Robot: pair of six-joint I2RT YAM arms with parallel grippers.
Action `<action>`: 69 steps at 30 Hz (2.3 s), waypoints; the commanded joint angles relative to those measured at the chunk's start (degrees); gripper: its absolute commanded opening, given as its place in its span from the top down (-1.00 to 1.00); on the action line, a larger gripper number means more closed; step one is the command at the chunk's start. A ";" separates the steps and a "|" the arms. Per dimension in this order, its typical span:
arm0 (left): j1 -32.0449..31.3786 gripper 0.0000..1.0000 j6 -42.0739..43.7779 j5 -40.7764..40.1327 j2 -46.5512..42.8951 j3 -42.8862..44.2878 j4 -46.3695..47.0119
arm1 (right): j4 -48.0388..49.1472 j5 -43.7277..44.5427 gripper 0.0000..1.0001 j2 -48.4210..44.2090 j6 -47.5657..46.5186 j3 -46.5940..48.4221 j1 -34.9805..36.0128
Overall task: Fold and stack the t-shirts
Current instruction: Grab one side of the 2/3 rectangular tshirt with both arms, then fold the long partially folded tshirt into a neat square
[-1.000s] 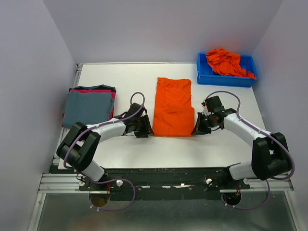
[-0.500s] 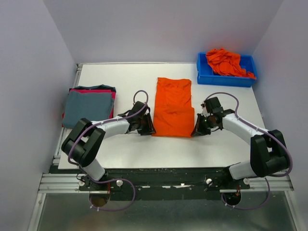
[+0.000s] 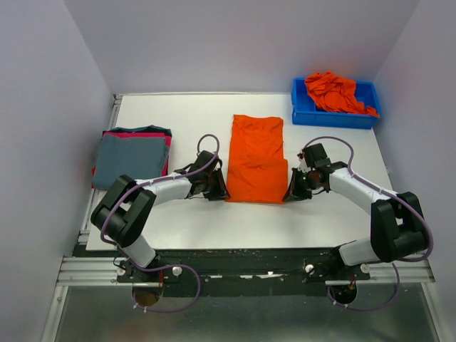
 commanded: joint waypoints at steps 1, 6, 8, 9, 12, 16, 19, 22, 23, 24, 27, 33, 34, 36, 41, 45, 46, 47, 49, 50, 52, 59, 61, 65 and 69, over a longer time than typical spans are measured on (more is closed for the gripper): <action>-0.52 0.31 1.60 -2.68 1.89 -2.08 -4.57 | 0.58 -1.28 0.99 0.60 -0.12 -0.48 0.12; -0.52 0.42 1.52 -0.49 2.76 -2.78 -2.04 | 0.93 -1.54 0.99 0.95 0.05 -0.39 0.12; -0.52 0.43 1.69 0.48 4.34 -2.96 0.17 | 1.10 -1.98 0.99 1.13 0.05 -0.48 0.12; -0.52 0.54 1.78 0.05 4.96 -2.61 0.26 | 1.19 -1.81 0.99 1.21 0.22 -0.48 0.12; -0.61 0.84 2.57 0.05 6.20 -1.81 0.00 | 0.93 -1.72 0.99 1.13 0.23 -0.56 0.12; -0.61 1.00 3.18 -2.41 2.25 -2.43 -2.28 | 0.23 -1.72 0.99 -0.45 0.49 -0.65 0.04; -0.52 1.00 4.23 -3.73 -1.18 -1.64 -6.40 | -0.74 -2.16 0.99 -2.21 0.49 -0.56 0.12; -0.61 1.00 5.29 -2.86 -4.78 -0.85 -9.57 | -2.23 -2.07 0.99 -5.45 0.31 -1.09 0.12; -0.61 1.00 5.38 -2.33 -6.88 -0.93 -10.11 | -2.93 -1.72 0.99 -6.86 0.23 -1.44 0.12; -0.70 1.00 5.38 -1.89 -8.38 -1.20 -10.81 | -3.55 -1.37 0.99 -8.35 0.14 -1.53 0.12; -0.87 1.00 4.77 -0.93 -13.21 -2.25 -12.30 | -5.92 -1.36 0.99 -11.08 -0.39 -1.88 0.12; -0.88 1.00 3.36 1.28 -18.41 -2.35 -14.67 | -8.91 -0.93 0.99 -15.57 -0.13 -1.01 0.12; -0.70 1.00 3.45 1.02 -18.68 -1.47 -15.20 | -9.35 -0.32 0.99 -15.49 0.05 -0.05 0.04; 0.09 1.00 3.88 0.84 -18.86 0.81 -15.91 | -10.31 2.48 0.99 -14.52 -0.30 2.67 0.03; 3.86 1.00 5.38 0.75 -16.31 9.16 -15.65 | -10.41 7.24 0.99 -8.56 -0.30 10.67 -0.66; 7.29 1.00 5.74 0.66 -11.22 16.28 -13.81 | -10.32 7.86 0.99 -0.91 -0.22 19.19 -2.77; 8.17 1.00 5.47 1.01 -9.64 17.86 -13.02 | -10.32 7.52 0.99 1.28 0.13 21.73 -3.30; 8.87 1.00 5.30 1.10 -8.15 19.61 -12.23 | -10.32 7.16 0.99 3.83 0.49 24.02 -3.83; 10.19 1.00 4.68 0.49 -4.72 22.95 -11.08 | -10.85 7.07 0.99 8.40 1.01 29.29 -4.79; 10.81 1.00 4.33 0.66 -2.79 24.62 -10.29 | -10.94 6.99 0.99 10.16 1.19 31.32 -5.50; 11.60 1.00 3.98 1.54 0.73 27.79 -9.15 | -10.85 6.72 0.99 14.20 1.63 35.01 -6.46; 13.10 1.00 4.41 -1.27 11.72 40.53 -9.32 | -12.95 4.88 0.99 27.04 2.33 49.25 -8.23; 13.62 1.00 4.41 -1.18 14.44 43.96 -9.84 | -13.22 4.79 0.99 29.68 2.42 52.33 -8.58; 13.98 1.00 5.56 -2.94 18.67 50.03 -11.69 | -14.89 4.52 0.99 35.48 2.42 59.36 -9.37; 15.29 1.00 5.12 -1.01 23.58 54.16 -11.34 | -15.86 3.82 0.99 40.31 2.68 65.95 -10.25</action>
